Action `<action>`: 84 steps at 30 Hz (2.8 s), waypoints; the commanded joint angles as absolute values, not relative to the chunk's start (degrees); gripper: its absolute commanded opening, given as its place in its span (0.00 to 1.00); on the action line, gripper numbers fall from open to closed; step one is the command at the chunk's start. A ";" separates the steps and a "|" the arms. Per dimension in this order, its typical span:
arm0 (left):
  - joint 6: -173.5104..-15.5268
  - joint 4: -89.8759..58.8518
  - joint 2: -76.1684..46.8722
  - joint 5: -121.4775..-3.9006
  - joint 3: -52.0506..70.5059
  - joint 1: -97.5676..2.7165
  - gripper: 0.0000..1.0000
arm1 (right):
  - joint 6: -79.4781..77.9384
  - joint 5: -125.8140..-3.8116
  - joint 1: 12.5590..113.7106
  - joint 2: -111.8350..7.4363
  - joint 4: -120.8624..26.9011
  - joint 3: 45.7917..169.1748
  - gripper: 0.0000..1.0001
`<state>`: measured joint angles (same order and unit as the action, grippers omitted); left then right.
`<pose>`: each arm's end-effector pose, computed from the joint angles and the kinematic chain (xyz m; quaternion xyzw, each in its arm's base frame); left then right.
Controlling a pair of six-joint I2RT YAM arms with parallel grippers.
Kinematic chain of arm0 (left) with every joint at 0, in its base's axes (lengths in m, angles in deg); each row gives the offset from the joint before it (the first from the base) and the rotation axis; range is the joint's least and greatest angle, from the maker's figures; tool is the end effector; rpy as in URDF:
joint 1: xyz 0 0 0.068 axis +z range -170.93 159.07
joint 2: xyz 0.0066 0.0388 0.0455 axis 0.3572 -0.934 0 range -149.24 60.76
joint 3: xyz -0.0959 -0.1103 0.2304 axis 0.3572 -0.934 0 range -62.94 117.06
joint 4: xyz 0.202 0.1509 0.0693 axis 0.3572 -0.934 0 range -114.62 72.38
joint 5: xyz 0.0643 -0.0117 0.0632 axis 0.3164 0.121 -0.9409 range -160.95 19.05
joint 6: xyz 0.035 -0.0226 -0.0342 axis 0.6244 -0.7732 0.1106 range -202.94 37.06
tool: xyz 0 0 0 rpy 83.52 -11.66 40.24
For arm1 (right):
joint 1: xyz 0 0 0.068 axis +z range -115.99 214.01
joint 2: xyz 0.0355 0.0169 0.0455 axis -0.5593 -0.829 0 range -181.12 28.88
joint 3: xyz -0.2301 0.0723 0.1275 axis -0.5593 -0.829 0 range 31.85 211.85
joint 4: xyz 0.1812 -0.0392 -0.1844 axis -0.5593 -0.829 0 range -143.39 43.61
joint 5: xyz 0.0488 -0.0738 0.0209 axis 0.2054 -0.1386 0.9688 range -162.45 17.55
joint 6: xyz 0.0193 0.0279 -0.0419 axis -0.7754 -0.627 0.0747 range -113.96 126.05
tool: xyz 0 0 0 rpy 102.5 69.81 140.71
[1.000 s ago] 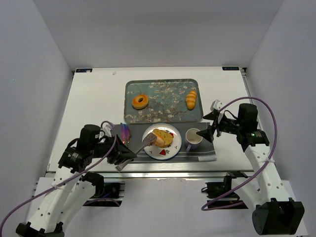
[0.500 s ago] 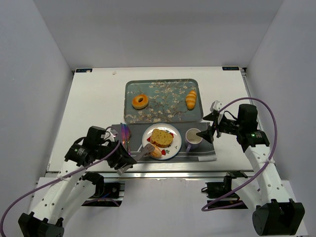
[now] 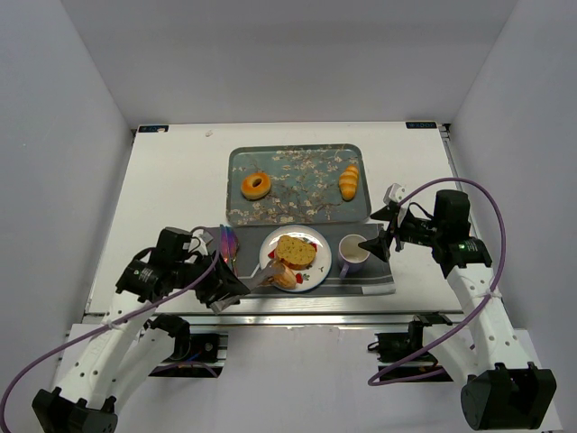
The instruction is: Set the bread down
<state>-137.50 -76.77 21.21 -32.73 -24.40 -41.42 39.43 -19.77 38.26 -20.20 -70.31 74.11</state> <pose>0.0983 -0.0602 0.2489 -0.1869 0.8976 -0.3992 0.0002 0.1770 0.0416 0.2946 -0.4589 0.6666 0.2619 0.5258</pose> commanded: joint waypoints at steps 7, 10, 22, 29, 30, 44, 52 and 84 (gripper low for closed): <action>-138.31 -78.35 21.56 -35.00 -18.03 -41.58 0.51 | 39.88 -18.84 38.49 -20.34 -70.29 75.79 0.89; -137.61 -79.40 20.77 -35.53 -16.10 -41.58 0.52 | 39.88 -18.58 38.58 -20.25 -70.38 75.62 0.89; -137.34 -78.53 21.21 -34.74 -19.34 -41.58 0.52 | 40.15 -18.84 38.49 -19.90 -70.73 75.44 0.90; -137.34 -77.21 20.68 -34.74 -21.02 -41.58 0.53 | 40.23 -19.10 38.49 -19.72 -70.82 75.44 0.90; -137.34 -77.03 20.68 -34.74 -21.02 -41.58 0.53 | 40.23 -19.10 38.49 -19.72 -70.82 75.53 0.89; -137.34 -80.72 20.59 -42.63 -12.86 -41.58 0.35 | 40.41 -19.02 38.58 -19.55 -71.08 75.27 0.89; -135.50 -83.89 17.96 -46.25 -7.75 -41.58 0.34 | 40.50 -18.84 38.49 -19.55 -71.00 75.18 0.89; -80.92 -46.09 -33.27 -71.04 -11.00 -12.40 0.17 | 42.25 -18.93 38.93 -19.10 -72.58 76.76 0.89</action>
